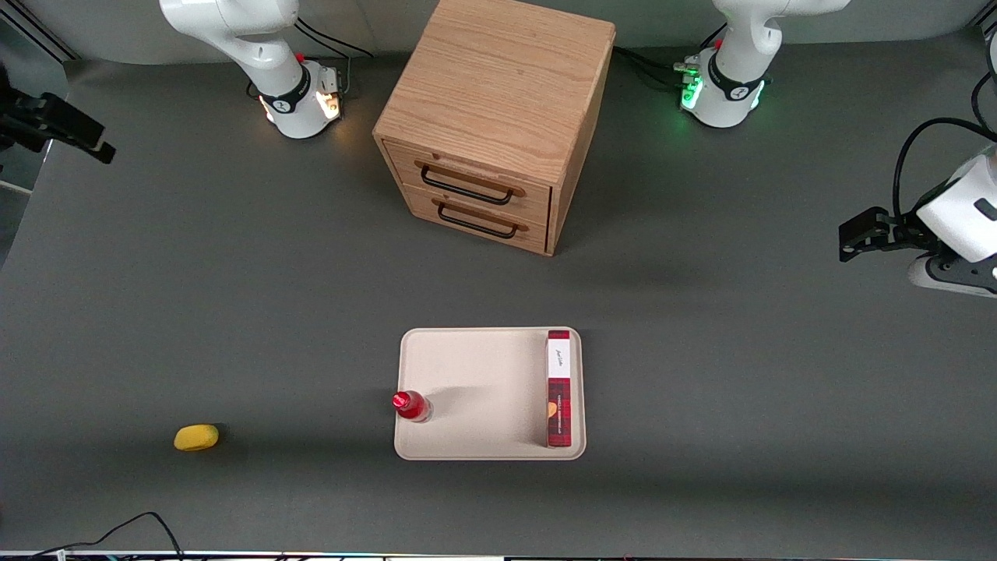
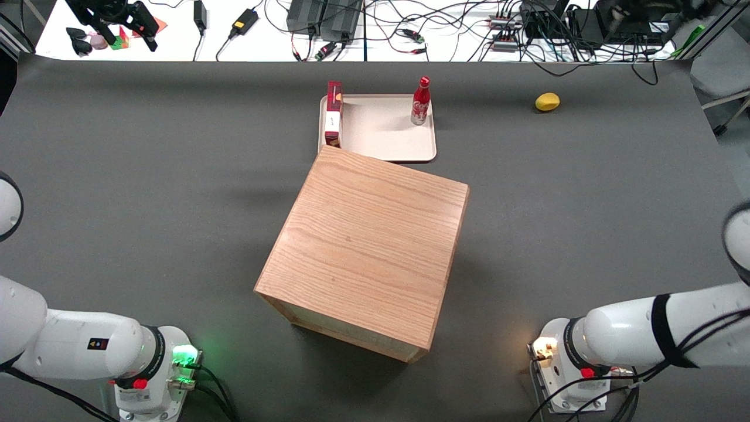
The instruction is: Place coke bottle on tray
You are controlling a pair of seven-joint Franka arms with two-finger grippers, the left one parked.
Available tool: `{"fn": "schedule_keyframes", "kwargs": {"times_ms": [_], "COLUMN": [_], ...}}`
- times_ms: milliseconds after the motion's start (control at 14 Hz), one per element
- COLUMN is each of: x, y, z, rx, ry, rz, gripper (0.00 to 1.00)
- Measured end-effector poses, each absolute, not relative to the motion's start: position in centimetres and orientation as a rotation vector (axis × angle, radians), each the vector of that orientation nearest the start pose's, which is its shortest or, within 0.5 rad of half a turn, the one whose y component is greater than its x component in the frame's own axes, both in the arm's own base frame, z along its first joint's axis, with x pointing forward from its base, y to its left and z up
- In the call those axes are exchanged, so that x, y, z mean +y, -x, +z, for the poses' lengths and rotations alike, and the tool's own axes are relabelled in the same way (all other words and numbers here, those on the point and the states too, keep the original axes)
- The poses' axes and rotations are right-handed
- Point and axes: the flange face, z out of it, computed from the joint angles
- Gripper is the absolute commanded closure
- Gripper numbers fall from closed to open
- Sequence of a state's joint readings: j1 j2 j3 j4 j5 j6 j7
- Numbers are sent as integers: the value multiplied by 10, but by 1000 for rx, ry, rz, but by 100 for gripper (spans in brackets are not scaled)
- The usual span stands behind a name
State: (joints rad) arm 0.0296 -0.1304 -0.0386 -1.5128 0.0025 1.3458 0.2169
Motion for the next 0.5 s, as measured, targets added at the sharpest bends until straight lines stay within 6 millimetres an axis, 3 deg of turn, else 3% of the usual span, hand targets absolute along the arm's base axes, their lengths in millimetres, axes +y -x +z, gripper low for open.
{"fn": "schedule_keyframes", "kwargs": {"times_ms": [71,214,286,500], "x": [-21,-22,-18,-9], "y": [-476,-458,-454,-454], "z": [679,637,631,646], "rx": [366,362,347,322], "ry": [3104,3094,3095,3098], "rz": [35,29,17,-29], "gripper": [0,0,0,0]}}
